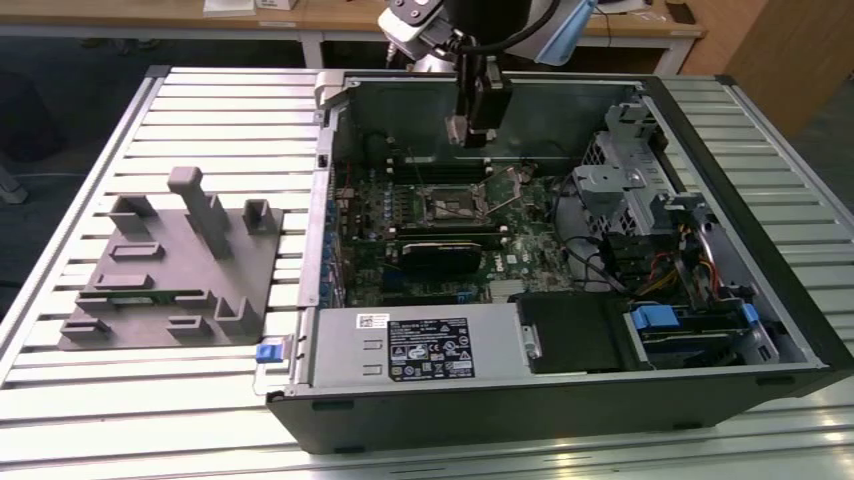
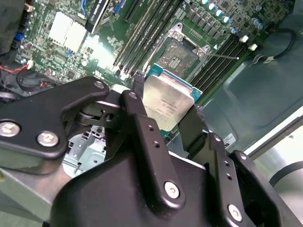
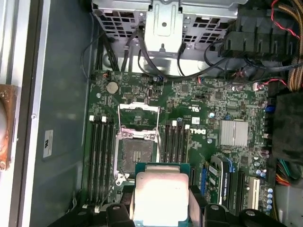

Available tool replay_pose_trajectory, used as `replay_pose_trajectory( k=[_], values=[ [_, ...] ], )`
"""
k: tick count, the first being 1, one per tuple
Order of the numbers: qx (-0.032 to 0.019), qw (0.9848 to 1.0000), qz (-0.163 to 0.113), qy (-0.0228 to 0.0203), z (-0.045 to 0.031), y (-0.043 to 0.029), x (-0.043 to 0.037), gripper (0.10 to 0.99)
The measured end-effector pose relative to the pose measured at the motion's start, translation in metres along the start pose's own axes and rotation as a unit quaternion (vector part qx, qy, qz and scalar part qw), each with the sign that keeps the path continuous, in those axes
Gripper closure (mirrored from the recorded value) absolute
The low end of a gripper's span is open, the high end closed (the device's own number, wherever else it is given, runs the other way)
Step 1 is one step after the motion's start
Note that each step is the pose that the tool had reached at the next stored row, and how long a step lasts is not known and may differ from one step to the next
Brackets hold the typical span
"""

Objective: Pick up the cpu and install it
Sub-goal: 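Place the cpu into insertion slot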

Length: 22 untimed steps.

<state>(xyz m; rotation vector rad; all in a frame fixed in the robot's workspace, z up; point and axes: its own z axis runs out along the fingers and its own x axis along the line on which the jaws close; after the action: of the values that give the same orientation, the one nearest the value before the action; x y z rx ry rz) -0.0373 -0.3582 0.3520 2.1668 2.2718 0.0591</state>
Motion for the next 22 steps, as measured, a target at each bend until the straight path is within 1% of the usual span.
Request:
replay_pose_trajectory(
  k=[5, 7, 13, 19, 22],
  values=[
    [-0.0006, 0.9999, 0.011, -0.001, 0.0008, -0.0001, 0.0003, 0.541],
    [-0.0005, 0.9999, 0.012, -0.0016, 0.0008, -0.0001, 0.0003, 0.541],
    [-0.0006, 0.9999, 0.013, -0.0016, 0.0016, -0.0006, 0.0005, 0.541],
    [-0.0006, 0.9999, 0.013, -0.0013, 0.0078, -0.0008, 0.0044, 0.541],
    [-0.0005, 1.0, 0.008, -0.0011, 0.0122, -0.0007, 0.0084, 0.541]
  ],
)
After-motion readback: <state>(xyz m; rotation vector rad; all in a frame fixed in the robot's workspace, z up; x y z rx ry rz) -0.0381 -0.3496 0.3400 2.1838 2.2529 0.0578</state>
